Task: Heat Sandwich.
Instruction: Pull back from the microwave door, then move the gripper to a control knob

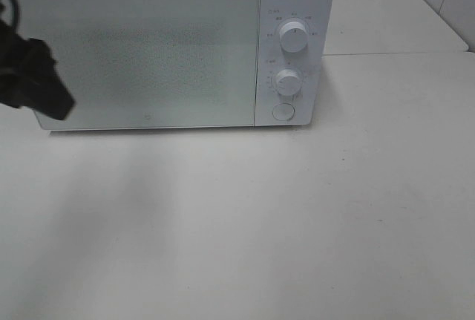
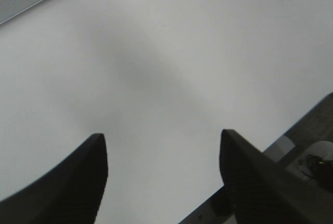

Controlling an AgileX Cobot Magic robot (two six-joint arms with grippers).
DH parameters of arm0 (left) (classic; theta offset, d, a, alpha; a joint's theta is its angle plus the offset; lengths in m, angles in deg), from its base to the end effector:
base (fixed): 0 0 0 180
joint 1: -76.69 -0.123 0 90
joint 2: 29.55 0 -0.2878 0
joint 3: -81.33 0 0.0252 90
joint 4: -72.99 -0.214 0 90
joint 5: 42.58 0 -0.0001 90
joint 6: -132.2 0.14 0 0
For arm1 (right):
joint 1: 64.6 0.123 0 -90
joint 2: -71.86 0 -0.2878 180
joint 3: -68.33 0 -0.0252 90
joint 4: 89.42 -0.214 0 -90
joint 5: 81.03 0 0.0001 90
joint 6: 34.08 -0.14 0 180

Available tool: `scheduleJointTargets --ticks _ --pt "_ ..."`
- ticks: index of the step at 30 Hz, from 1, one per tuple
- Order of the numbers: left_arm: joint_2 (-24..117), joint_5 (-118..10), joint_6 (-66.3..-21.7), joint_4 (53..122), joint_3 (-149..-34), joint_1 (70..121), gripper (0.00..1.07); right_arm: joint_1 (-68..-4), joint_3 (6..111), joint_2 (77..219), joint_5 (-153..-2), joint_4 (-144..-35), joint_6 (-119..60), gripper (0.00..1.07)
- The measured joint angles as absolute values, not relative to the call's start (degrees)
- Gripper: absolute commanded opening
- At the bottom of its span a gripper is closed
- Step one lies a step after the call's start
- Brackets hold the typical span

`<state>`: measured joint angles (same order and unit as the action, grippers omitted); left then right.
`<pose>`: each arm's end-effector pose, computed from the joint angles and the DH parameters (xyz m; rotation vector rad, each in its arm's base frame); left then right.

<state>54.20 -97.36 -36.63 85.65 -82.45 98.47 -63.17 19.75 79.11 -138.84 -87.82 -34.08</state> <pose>0.2172 -0.1138 0.2729 0.6529 2.6237 -0.3382 0.0057 -0.0032 0.2442 -0.0242 1.9830 -0.0169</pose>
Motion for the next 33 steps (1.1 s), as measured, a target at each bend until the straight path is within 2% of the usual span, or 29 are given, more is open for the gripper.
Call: scheduleJointTargets --ticks 3,4,5,7,8,9,10,13,17,22,28,33 --pt "51.2 -100.9 -37.8 82.5 -82.5 91.8 0.61 -63.2 19.7 79.1 -138.8 -87.8 -34.1 0.58" --pt "51.2 -100.9 -37.8 82.5 -82.5 91.8 0.61 -63.2 19.7 79.1 -138.8 -87.8 -34.1 0.58" --pt "49.3 -102.6 -37.9 81.6 -82.5 87.5 0.61 -63.2 19.7 79.1 -138.8 -87.8 -34.1 0.58" --pt "47.4 -104.4 -37.0 81.0 -82.5 82.7 0.62 -63.2 19.7 79.1 -138.8 -87.8 -34.1 0.58" --pt "45.7 -106.1 -35.7 80.9 -82.5 78.0 0.64 -63.2 19.7 79.1 -138.8 -87.8 -34.1 0.58" --pt "45.7 -106.1 -35.7 80.9 -82.5 78.0 0.64 -63.2 19.7 79.1 -138.8 -87.8 -34.1 0.58" --pt "45.0 -106.7 -35.3 80.8 -82.5 75.9 0.67 -63.2 19.7 79.1 -138.8 -87.8 -34.1 0.58" --pt "41.6 -108.0 -34.4 80.7 -81.9 68.4 0.68 -63.2 19.7 79.1 -138.8 -87.8 -34.1 0.58" --pt "37.8 -107.9 -34.4 81.2 -79.5 65.7 0.68 -63.2 19.7 79.1 -138.8 -87.8 -34.1 0.58" --pt "29.4 -107.9 -35.0 81.6 -70.5 63.3 0.68 -63.2 19.7 79.1 -138.8 -87.8 -34.1 0.58" --pt "20.5 -107.8 -35.7 81.8 -63.2 63.1 0.68 -63.2 19.7 79.1 -138.8 -87.8 -34.1 0.58" --pt "12.7 -107.8 -38.5 81.4 -59.2 63.1 0.68 -63.2 19.7 79.1 -138.8 -87.8 -34.1 0.58"
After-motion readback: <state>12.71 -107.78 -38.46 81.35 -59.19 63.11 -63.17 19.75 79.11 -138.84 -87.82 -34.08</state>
